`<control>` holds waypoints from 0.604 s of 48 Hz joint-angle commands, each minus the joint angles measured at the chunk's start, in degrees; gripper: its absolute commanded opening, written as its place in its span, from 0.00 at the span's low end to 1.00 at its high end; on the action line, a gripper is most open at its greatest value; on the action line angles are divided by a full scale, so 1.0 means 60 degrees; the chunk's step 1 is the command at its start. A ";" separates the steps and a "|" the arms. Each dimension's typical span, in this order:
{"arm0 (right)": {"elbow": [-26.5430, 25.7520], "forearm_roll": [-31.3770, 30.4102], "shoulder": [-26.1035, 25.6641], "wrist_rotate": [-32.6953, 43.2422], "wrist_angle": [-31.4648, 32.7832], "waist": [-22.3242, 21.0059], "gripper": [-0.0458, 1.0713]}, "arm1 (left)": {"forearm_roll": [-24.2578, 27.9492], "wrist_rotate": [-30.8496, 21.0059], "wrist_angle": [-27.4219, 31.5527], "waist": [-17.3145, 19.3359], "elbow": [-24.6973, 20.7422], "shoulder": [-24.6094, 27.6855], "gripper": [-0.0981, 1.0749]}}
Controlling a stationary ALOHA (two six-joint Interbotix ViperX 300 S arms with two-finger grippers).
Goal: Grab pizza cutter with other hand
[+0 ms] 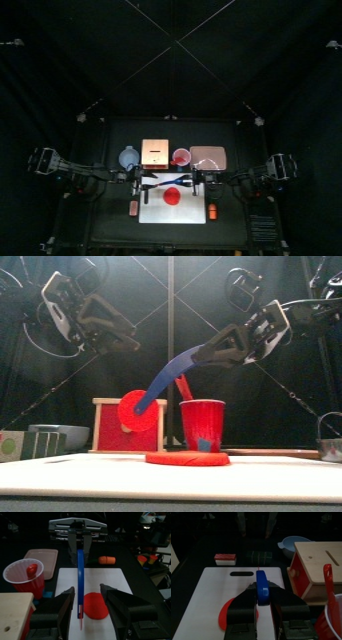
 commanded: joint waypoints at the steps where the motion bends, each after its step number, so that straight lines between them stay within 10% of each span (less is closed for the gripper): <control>1: -0.0205 0.0000 -0.0103 0.0015 -0.0103 0.0015 0.30 | -0.0088 0.0293 -0.0322 -0.0029 -0.0366 0.0601 0.78; 29: -0.0234 0.0000 -0.0044 0.0000 -0.0103 0.0073 0.30 | -0.2886 0.3252 -0.0688 -0.0718 -0.0850 0.1992 0.74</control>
